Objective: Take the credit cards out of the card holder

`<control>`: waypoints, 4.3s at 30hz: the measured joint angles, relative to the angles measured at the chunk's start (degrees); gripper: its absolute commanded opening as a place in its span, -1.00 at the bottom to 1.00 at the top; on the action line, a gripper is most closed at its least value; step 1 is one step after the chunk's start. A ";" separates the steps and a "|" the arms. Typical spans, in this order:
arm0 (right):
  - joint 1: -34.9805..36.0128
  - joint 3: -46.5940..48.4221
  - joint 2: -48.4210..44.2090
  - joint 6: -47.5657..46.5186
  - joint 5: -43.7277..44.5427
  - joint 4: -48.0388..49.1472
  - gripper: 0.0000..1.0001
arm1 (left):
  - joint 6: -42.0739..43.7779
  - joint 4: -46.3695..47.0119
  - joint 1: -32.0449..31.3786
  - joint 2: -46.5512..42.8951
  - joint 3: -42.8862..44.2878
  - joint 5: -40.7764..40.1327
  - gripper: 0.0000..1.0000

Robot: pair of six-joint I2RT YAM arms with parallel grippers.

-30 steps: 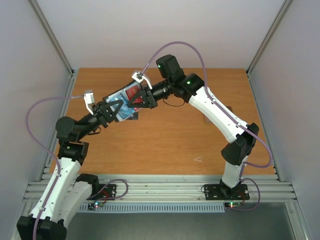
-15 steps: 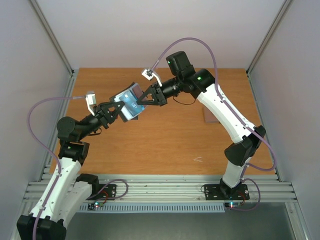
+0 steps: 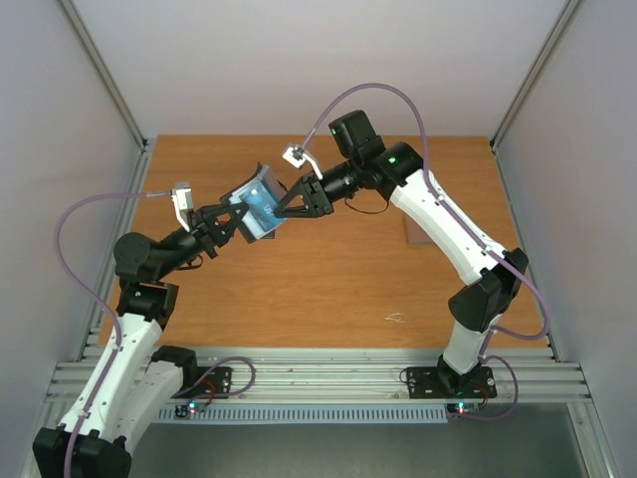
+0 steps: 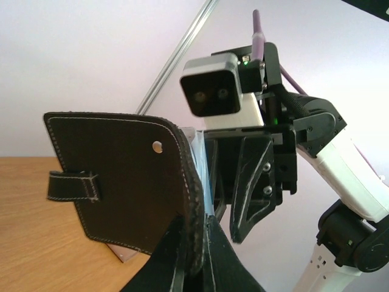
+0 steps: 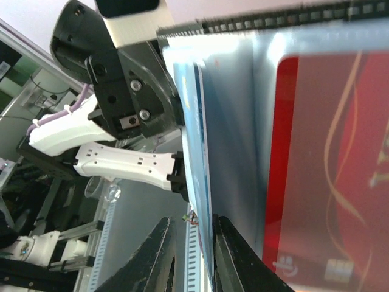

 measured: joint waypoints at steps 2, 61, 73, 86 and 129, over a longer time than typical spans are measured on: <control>-0.02 -2.19 -0.50 0.15 -0.35 0.81 -0.64 | 0.00 -0.02 0.02 0.00 0.00 0.00 -0.99; -10.47 -9.09 -7.80 2.21 8.13 2.51 -0.98 | 4.50 -12.70 0.55 -1.25 -0.15 -11.65 -0.99; -10.80 12.50 8.46 -14.08 22.23 -19.26 -0.98 | 27.63 -33.29 2.05 -1.99 -1.38 -20.87 -0.99; -10.80 8.17 1.84 -15.58 25.11 -22.56 -0.98 | 38.97 -27.98 -7.08 11.21 -1.57 14.27 -0.99; -11.13 0.20 -3.65 -15.45 28.30 -26.56 -0.97 | 31.30 -33.55 -11.61 42.66 -0.72 -27.32 0.01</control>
